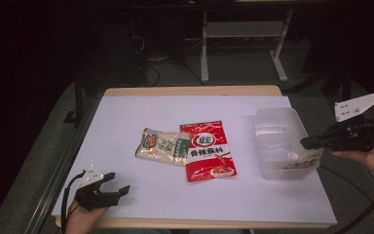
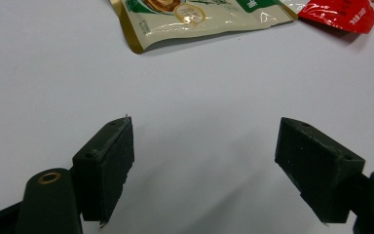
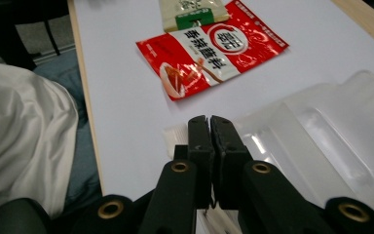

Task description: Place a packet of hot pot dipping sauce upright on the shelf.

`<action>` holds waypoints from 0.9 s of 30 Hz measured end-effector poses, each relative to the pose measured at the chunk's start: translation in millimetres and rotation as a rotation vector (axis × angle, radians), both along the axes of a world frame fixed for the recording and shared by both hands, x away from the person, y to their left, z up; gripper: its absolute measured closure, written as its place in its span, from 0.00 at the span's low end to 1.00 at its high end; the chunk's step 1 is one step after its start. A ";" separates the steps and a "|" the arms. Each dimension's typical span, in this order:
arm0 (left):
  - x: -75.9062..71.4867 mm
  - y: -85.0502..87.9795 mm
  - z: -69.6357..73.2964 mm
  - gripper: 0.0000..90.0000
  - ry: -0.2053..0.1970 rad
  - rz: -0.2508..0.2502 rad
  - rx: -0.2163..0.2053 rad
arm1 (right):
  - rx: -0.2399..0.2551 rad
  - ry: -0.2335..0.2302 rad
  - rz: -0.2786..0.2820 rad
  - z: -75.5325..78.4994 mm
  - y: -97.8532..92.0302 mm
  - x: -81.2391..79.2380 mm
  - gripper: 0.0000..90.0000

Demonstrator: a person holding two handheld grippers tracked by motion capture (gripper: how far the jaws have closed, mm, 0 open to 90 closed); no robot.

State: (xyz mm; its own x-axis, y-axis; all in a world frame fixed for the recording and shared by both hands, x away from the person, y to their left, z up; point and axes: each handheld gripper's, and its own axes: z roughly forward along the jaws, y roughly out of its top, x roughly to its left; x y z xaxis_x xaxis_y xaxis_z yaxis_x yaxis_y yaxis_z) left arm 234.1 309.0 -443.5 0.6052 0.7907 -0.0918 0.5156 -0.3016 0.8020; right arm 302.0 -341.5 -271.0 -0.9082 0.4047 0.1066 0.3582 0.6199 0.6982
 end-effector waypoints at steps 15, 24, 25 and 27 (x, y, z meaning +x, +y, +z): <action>-2.1 2.8 2.9 0.24 -0.017 -0.030 0.014 | -0.035 -0.016 0.024 6.8 91.3 8.9 0.77; -2.1 4.5 3.8 0.24 -0.024 -0.035 0.009 | -0.043 -0.004 0.034 2.5 140.0 19.2 0.69; -2.2 4.8 3.7 0.24 -0.023 -0.033 0.007 | -0.045 -0.002 0.034 1.7 145.1 20.7 0.68; -2.1 5.6 3.6 0.24 -0.024 -0.033 0.007 | -0.050 0.004 0.039 0.1 155.1 23.7 0.67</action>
